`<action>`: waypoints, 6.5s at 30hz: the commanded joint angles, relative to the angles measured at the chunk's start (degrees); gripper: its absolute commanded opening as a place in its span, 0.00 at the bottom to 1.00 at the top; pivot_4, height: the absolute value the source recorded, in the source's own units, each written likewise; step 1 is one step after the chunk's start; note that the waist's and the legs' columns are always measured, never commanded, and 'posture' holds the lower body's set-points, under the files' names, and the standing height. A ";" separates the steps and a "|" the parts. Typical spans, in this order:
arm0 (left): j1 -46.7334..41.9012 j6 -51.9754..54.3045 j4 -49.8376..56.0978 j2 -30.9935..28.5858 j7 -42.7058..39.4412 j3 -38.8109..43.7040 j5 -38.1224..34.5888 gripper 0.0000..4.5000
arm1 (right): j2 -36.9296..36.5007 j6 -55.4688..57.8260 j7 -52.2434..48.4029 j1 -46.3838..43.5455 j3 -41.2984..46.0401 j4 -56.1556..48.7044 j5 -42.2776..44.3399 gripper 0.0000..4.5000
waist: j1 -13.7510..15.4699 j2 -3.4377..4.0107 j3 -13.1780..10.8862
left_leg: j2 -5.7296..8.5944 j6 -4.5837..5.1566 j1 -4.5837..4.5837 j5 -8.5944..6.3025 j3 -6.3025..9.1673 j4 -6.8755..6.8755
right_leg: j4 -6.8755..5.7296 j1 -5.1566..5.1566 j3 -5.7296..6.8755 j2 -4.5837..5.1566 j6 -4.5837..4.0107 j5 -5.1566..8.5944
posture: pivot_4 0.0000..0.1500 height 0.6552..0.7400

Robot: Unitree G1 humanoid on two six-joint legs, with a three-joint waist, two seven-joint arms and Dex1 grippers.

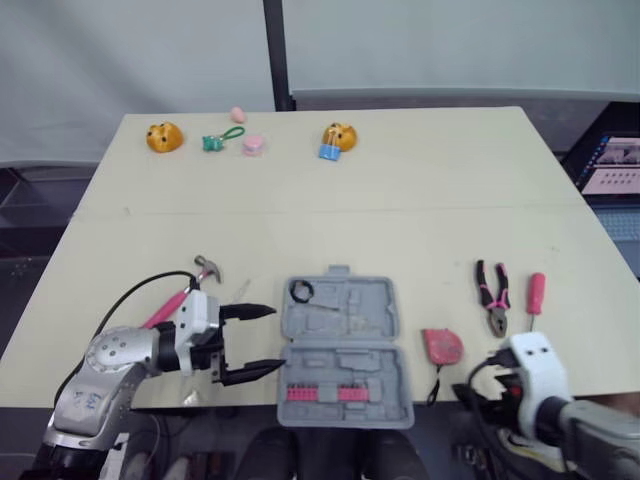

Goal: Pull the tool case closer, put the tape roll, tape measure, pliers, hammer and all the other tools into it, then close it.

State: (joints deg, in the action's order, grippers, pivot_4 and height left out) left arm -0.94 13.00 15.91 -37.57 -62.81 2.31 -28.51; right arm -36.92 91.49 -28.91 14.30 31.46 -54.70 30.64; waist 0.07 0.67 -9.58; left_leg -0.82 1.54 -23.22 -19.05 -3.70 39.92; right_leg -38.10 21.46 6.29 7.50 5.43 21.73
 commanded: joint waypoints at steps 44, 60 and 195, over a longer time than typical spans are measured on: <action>3.58 4.80 6.09 -4.33 4.07 8.19 -1.56 1.00 | -19.11 -91.53 -44.31 -23.69 -36.20 60.12 -26.65 0.99 | 1.29 -0.75 -0.58 | 0.09 -0.18 0.11 0.59 0.24 -0.01 | 0.34 -0.45 0.44 0.05 0.26 -0.31 | 1.00 0.15; 6.41 3.90 5.56 -5.83 0.10 9.59 -2.82 1.00 | -17.62 -92.57 -42.87 -23.44 -37.28 63.07 -27.95 0.99 | 1.26 -0.74 -0.58 | 0.09 -0.19 0.11 0.59 0.23 0.03 | 0.30 -0.45 0.43 0.05 0.26 -0.31 | 1.00 0.15; 4.81 -9.07 0.44 -3.61 -2.86 4.85 0.89 1.00 | 3.41 -46.58 -50.46 -73.43 -75.12 66.39 -49.53 0.66 | -0.47 -0.60 -0.55 | 0.10 -0.27 -0.08 0.61 0.05 0.10 | -0.55 0.12 0.43 0.10 0.19 -0.28 | 1.00 0.15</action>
State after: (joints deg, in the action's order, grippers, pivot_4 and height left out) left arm 3.33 4.88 15.03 -40.68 -65.71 6.10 -27.52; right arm -33.55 44.25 -78.30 -59.16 -43.99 13.59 -18.47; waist -0.40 0.07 -10.13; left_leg -0.72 1.27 -23.30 -18.45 -3.66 40.02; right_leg -38.66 21.59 6.73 7.60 5.62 21.46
